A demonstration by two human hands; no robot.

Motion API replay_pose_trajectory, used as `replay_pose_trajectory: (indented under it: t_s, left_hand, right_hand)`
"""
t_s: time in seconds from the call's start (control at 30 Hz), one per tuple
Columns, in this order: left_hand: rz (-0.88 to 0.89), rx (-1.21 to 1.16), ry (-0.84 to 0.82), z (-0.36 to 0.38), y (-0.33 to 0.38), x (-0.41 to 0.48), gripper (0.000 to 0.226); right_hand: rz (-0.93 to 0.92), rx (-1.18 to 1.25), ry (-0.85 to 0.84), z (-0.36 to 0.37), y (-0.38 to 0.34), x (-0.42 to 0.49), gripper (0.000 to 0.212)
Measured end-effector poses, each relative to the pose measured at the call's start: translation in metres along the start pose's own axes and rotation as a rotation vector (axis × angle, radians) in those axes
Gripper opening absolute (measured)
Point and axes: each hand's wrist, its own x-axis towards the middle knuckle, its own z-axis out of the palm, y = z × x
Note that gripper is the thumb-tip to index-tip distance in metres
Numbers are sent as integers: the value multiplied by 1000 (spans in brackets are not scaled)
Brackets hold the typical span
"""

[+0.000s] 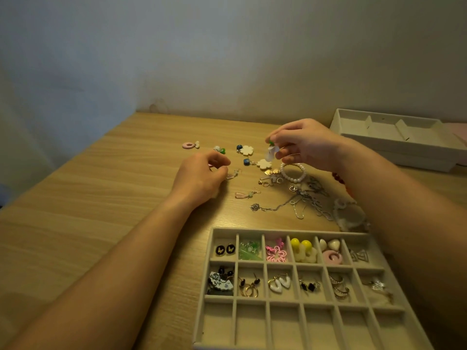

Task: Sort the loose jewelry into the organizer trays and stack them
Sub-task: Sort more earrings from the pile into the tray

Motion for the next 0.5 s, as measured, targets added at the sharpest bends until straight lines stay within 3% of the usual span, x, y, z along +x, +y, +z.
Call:
replay_pose_trajectory:
  t_s: [0.17,0.3,0.5]
  left_hand:
    - [82,13,-48,2,10,-3,17]
    - [159,76,-159,12,30,5,12]
    - [111,286,-241,28,50,19,16]
  right_hand:
    - [67,-26,5,-12,9,-5,17]
    - [125,-198,-138,-19,14,-14,17]
    - [147,-550,-253,-11,10,-23,13]
